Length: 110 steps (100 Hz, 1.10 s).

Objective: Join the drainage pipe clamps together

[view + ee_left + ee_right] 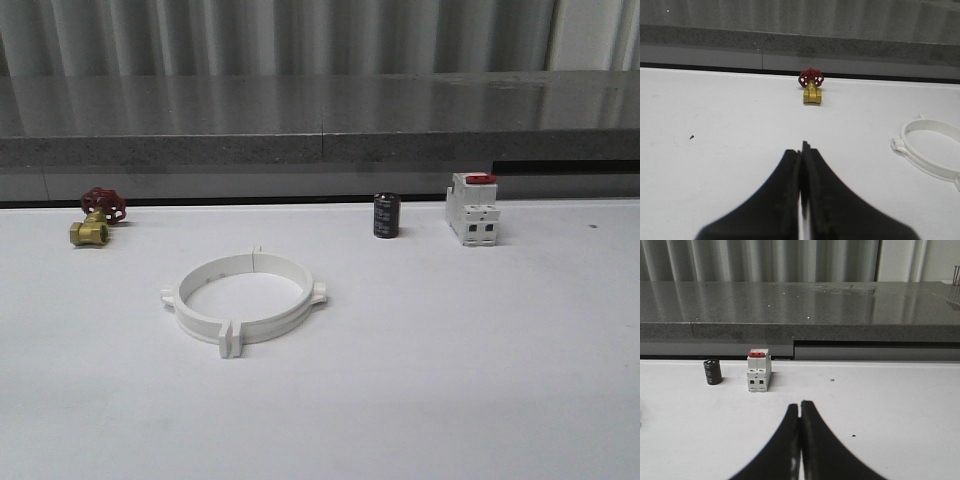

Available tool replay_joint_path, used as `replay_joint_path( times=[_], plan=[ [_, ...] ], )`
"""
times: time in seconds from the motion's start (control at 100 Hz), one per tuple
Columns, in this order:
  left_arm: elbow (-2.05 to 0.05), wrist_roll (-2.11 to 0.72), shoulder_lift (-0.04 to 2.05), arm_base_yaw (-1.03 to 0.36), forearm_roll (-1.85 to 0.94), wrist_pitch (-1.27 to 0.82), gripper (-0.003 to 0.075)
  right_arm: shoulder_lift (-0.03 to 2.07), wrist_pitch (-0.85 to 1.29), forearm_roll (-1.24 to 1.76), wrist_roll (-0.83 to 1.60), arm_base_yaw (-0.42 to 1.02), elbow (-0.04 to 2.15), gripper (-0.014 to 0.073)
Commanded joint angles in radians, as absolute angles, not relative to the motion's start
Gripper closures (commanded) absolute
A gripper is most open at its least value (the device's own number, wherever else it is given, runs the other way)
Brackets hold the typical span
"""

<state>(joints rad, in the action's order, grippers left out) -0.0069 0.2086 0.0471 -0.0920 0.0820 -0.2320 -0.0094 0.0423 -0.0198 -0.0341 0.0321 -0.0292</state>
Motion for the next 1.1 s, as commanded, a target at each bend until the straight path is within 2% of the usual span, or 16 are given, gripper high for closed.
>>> replay_joint_path(
  times=[0.0,0.39,1.09],
  plan=[
    [0.011,0.241,-0.003,-0.088,0.085,-0.137,0.0741,-0.03,-0.042,-0.028,-0.034,0.027,-0.009,0.0661],
    [0.043,0.241,-0.035,-0.042,0.1,-0.042,0.0741,-0.03,-0.042,-0.028,-0.034,0.027,-0.009,0.0661],
    [0.043,0.241,-0.035,-0.042,0.1,-0.042,0.0741,-0.03,-0.042,-0.028,-0.034,0.027,-0.009,0.0661]
  ],
)
